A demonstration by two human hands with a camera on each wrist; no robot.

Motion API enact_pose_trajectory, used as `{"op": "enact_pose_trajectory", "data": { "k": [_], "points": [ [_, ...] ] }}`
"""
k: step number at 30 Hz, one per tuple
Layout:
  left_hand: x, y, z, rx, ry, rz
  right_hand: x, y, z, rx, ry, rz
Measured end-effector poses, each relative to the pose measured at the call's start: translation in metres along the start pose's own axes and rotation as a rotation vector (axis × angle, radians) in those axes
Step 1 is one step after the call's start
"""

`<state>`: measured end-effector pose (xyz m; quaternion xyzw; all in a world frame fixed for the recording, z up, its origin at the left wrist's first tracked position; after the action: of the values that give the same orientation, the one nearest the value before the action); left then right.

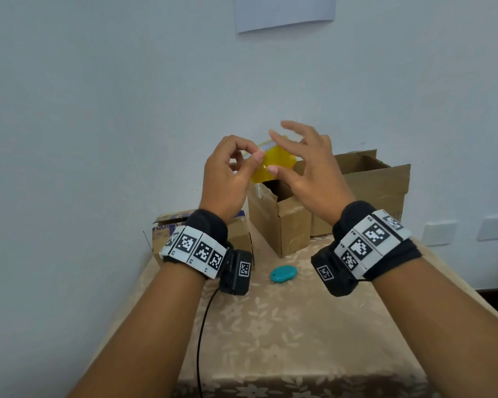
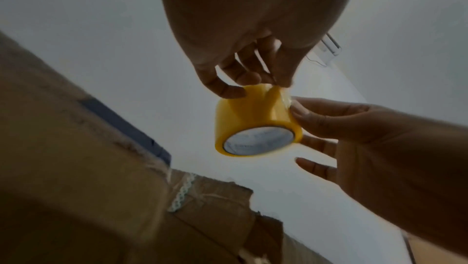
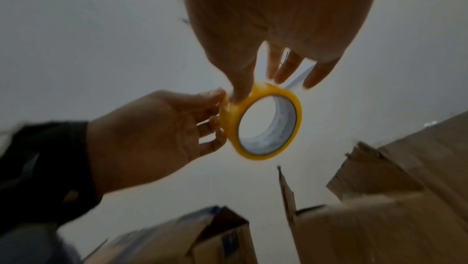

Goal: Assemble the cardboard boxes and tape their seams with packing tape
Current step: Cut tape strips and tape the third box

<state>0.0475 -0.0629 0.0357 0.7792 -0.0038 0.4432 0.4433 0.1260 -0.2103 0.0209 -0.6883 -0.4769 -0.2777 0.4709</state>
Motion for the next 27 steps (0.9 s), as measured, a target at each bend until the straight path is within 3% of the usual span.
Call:
{"op": "enact_pose_trajectory", "data": {
  "k": [4, 8, 13, 17, 24, 27],
  "points": [
    [0.003, -0.008, 0.001, -0.151, 0.11, -0.206, -0.008, 0.001, -0.001, -0.053, 0.252, 0.131],
    [0.001, -0.01, 0.009, -0.309, 0.144, -0.403, -0.009, -0.01, 0.019, 0.078, 0.152, 0.143],
    [-0.004, -0.011, 0.014, -0.483, 0.097, -0.552, -0.006, -0.006, 0.023, 0.295, 0.023, 0.2],
    [-0.002, -0.015, 0.013, -0.492, 0.083, -0.556, -0.006, -0.007, 0.017, 0.421, -0.068, 0.115],
    [-0.004, -0.02, 0.017, -0.491, 0.124, -0.542, -0.009, -0.002, 0.024, 0.354, -0.057, 0.143],
    [-0.004, -0.021, 0.016, -0.471, 0.147, -0.474, -0.007, -0.003, 0.026, 0.288, -0.084, 0.161]
  ]
}}
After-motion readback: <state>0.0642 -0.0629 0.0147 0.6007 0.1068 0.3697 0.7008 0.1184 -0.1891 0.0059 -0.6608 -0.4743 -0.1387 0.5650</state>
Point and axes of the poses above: each hand's wrist, its own x-axis towards the middle knuckle, its own z-axis out of the palm, y = z × x, the point moved 6 cm from there along x, towards the middle knuckle, and after that the axes turned 9 degrees about -z, right-handed, at the moved point
